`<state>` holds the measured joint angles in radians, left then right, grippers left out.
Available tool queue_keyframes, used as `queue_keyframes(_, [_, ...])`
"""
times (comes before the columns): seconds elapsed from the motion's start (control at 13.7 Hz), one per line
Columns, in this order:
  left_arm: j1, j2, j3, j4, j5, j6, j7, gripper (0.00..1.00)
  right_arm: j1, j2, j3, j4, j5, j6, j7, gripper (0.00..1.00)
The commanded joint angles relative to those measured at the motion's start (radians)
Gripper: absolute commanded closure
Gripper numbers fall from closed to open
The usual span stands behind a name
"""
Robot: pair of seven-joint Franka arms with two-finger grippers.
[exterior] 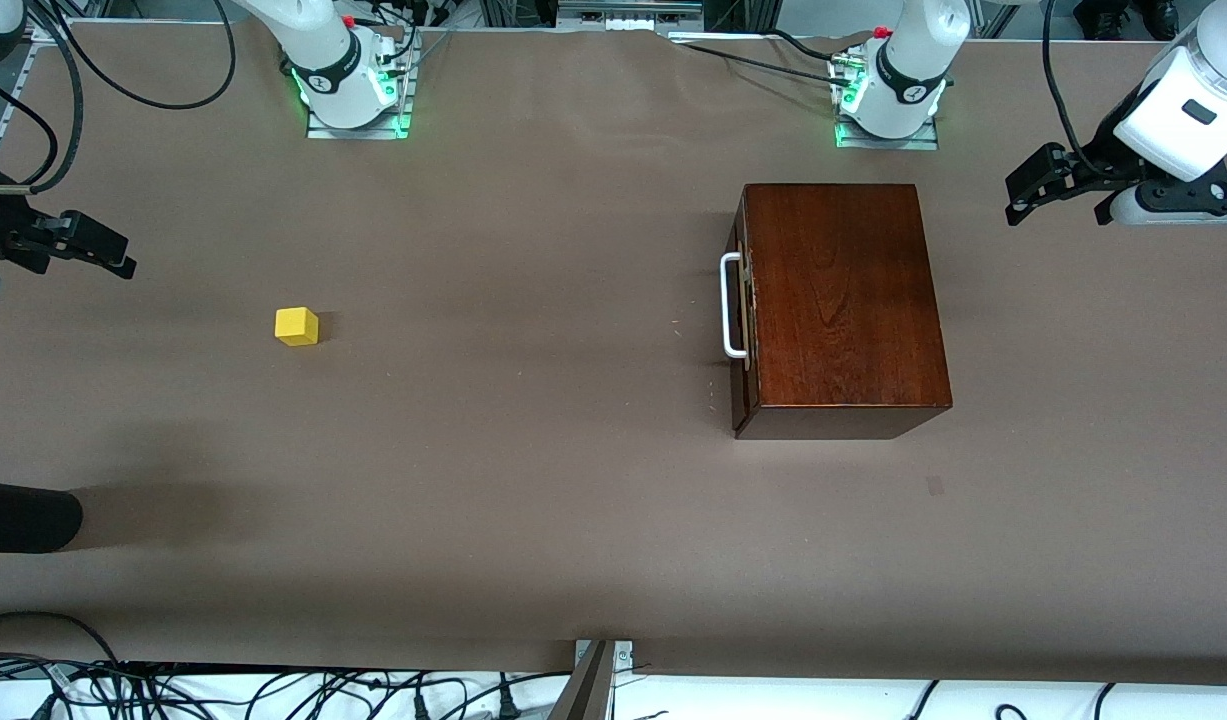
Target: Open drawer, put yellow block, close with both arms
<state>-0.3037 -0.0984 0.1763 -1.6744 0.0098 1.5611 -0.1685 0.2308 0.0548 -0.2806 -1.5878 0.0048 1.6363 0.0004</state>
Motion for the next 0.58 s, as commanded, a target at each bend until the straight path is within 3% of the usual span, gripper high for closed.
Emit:
queue_keyframes(0.0, [-0.008, -0.003, 0.003, 0.018, -0.005, -0.01, 0.02, 0.0, -0.007, -0.009, 0.004, 0.011, 0.004, -0.016, -0.003, 0.0])
queue_keyframes(0.51, [-0.005, 0.006, 0.003, 0.018, -0.005, -0.009, 0.024, 0.0, -0.007, -0.007, 0.006, 0.006, 0.004, -0.019, -0.005, 0.0])
